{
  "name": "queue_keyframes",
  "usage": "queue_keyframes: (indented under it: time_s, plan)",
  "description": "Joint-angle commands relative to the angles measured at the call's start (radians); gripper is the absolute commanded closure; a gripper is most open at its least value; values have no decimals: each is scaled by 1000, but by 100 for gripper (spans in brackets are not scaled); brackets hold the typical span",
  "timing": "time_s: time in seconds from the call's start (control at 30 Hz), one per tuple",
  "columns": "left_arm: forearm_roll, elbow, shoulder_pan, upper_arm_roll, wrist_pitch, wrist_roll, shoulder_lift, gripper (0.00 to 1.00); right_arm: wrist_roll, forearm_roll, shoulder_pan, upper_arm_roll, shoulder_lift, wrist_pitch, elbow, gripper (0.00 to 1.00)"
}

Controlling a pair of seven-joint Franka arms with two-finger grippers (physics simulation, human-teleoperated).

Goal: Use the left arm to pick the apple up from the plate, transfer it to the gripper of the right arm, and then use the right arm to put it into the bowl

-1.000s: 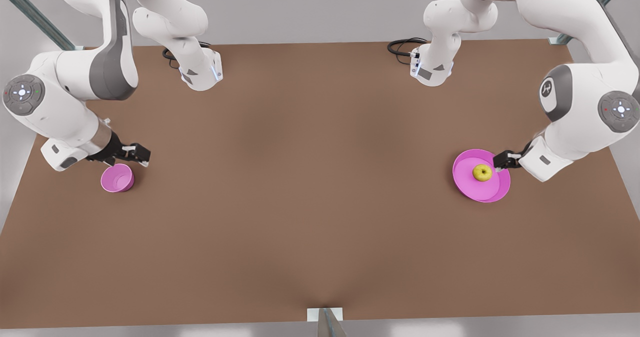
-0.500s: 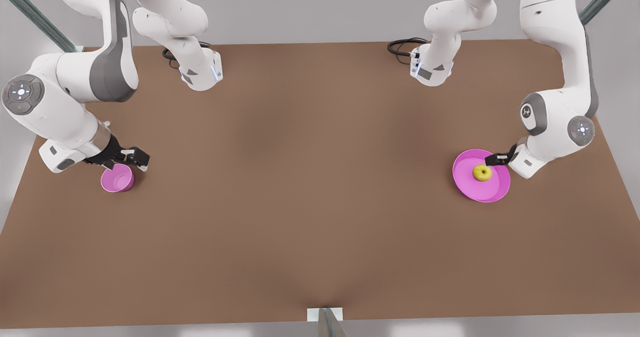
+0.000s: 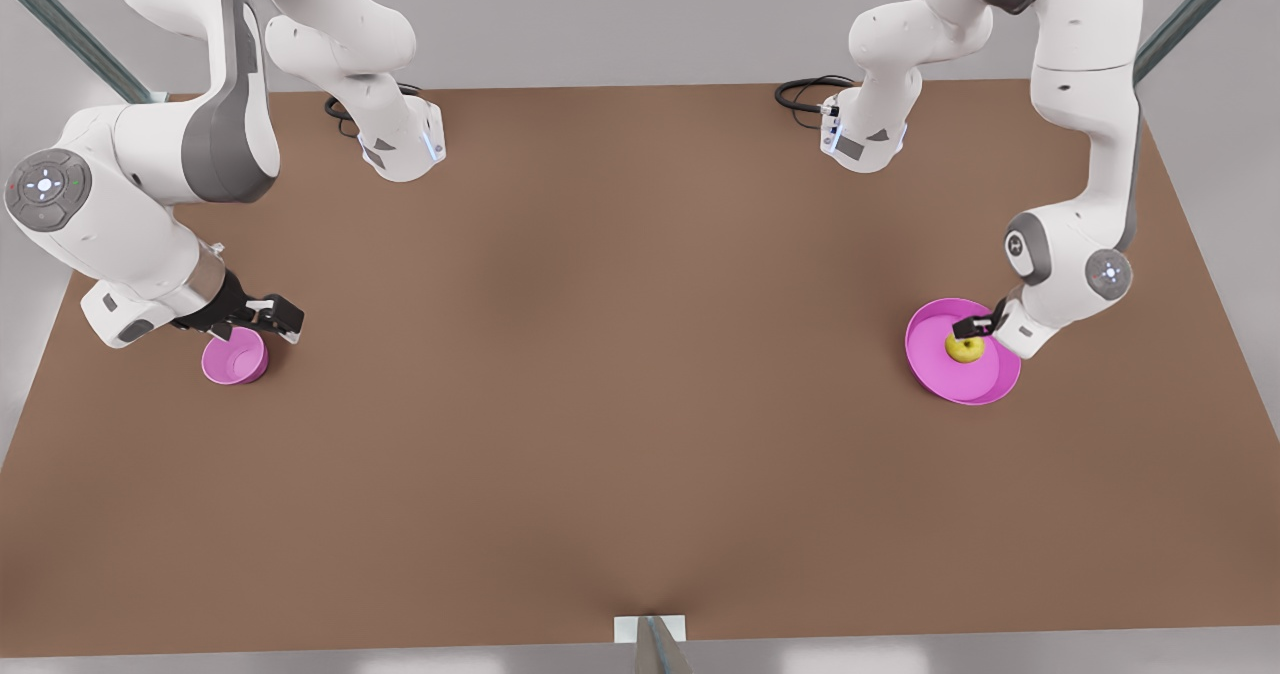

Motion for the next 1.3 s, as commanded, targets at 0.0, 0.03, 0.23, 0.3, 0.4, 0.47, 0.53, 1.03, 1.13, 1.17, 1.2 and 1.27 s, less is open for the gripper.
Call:
queue_keyframes:
  time_s: [0.0,0.03,0.23,0.3,0.4,0.47,0.53,1.03,1.13,1.17,1.2,1.27]
  plan:
    - [2,1,0,0,77,20,16,0,13,1,3,3,0,-4,1,0]
    - [2,1,0,-1,93,20,27,0,15,1,3,11,-2,-4,2,0]
    - [2,1,-8,-1,114,20,56,0,22,1,3,11,-2,-6,1,0]
    - [2,3,-8,-1,129,20,65,0,21,2,3,11,-2,-9,1,0]
    - [0,4,-8,-1,142,20,85,0,19,2,2,11,-2,-7,1,0]
    - [0,4,-8,-1,157,20,100,0,19,2,2,11,-2,-7,1,0]
    - [0,4,-8,-1,157,19,113,0,19,2,0,11,-2,-7,1,0]
    - [0,-17,-4,-1,154,20,122,7,10,22,-8,9,-2,-15,-1,0]
    - [0,-19,-4,-1,154,20,122,16,7,22,-8,9,-2,-15,-1,0]
    - [0,-19,-4,-1,154,20,122,18,9,22,-6,9,-2,-15,-1,0]
    - [0,-19,-4,-1,154,20,122,19,7,22,-6,9,-2,-15,-1,0]
    - [0,-19,-4,-1,154,20,122,22,7,22,-6,9,-2,-15,-1,0]
